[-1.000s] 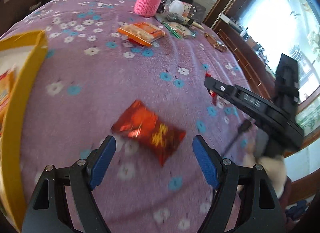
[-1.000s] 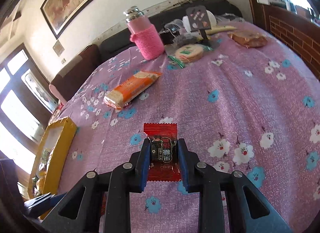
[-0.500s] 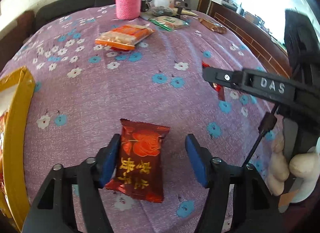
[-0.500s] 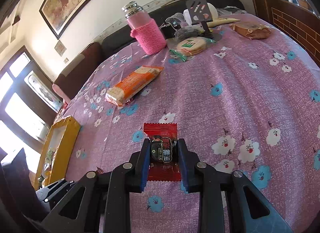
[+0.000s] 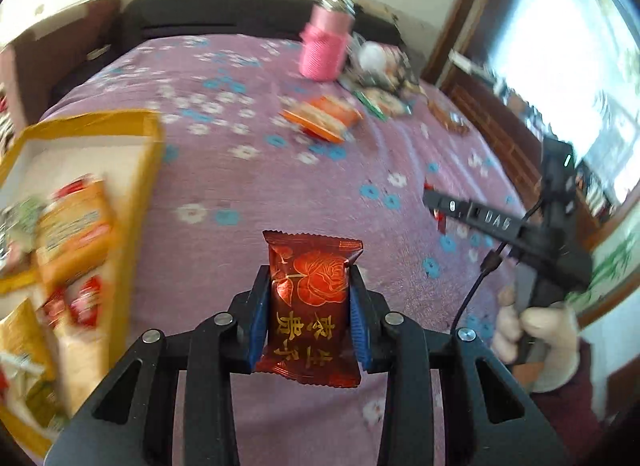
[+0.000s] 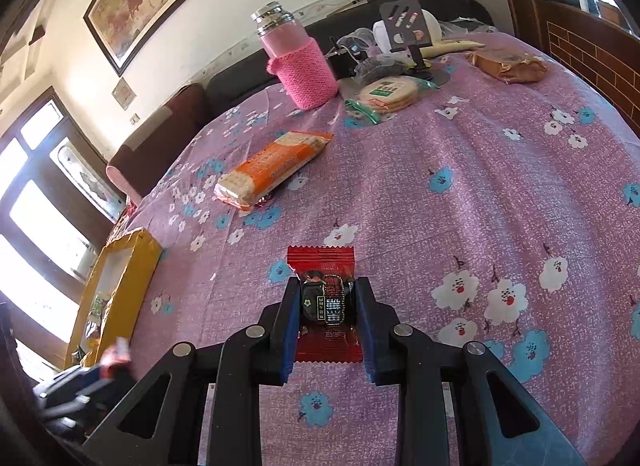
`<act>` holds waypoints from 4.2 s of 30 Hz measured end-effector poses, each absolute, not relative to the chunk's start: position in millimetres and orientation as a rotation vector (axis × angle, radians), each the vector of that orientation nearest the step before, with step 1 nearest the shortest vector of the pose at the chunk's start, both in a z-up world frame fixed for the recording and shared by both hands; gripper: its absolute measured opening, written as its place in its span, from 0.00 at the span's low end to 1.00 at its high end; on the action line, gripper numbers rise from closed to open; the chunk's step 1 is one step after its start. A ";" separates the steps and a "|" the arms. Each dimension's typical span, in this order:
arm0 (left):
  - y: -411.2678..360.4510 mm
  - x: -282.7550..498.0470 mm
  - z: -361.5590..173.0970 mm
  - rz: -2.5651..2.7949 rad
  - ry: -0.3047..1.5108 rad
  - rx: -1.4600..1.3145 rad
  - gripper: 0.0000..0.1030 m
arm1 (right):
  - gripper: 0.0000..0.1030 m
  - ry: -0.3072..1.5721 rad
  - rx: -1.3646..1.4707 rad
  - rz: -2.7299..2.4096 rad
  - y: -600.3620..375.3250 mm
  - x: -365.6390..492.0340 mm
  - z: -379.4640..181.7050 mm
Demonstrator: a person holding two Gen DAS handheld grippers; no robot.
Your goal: Organize snacks
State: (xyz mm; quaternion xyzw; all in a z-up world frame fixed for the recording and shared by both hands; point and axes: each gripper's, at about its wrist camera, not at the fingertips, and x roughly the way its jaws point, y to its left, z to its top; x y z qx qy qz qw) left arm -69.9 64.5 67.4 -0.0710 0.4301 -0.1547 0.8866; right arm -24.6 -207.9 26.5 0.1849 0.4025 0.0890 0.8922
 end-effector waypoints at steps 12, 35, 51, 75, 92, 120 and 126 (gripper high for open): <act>227.5 -128.6 93.4 -0.017 0.763 -0.310 0.32 | 0.26 0.803 0.324 0.212 -165.2 -38.2 45.8; 252.9 -124.3 73.0 0.131 0.793 -0.147 0.32 | 0.26 0.850 0.065 0.628 84.0 -48.6 110.6; 268.1 -85.3 50.2 0.139 0.883 -0.167 0.32 | 0.26 0.989 -0.018 0.568 148.3 24.2 58.6; 262.9 -99.3 64.6 0.205 0.874 -0.177 0.66 | 0.47 0.860 0.034 0.578 117.6 -8.3 98.3; 215.9 -175.3 139.3 0.357 0.502 -0.032 0.81 | 0.55 0.700 0.013 0.573 49.3 -130.7 116.2; 168.9 -233.8 159.9 0.330 0.426 -0.158 1.00 | 0.71 0.530 -0.084 0.568 11.9 -238.2 112.8; 153.8 -236.6 161.8 0.295 0.422 -0.125 1.00 | 0.71 0.529 -0.071 0.574 3.0 -245.9 106.1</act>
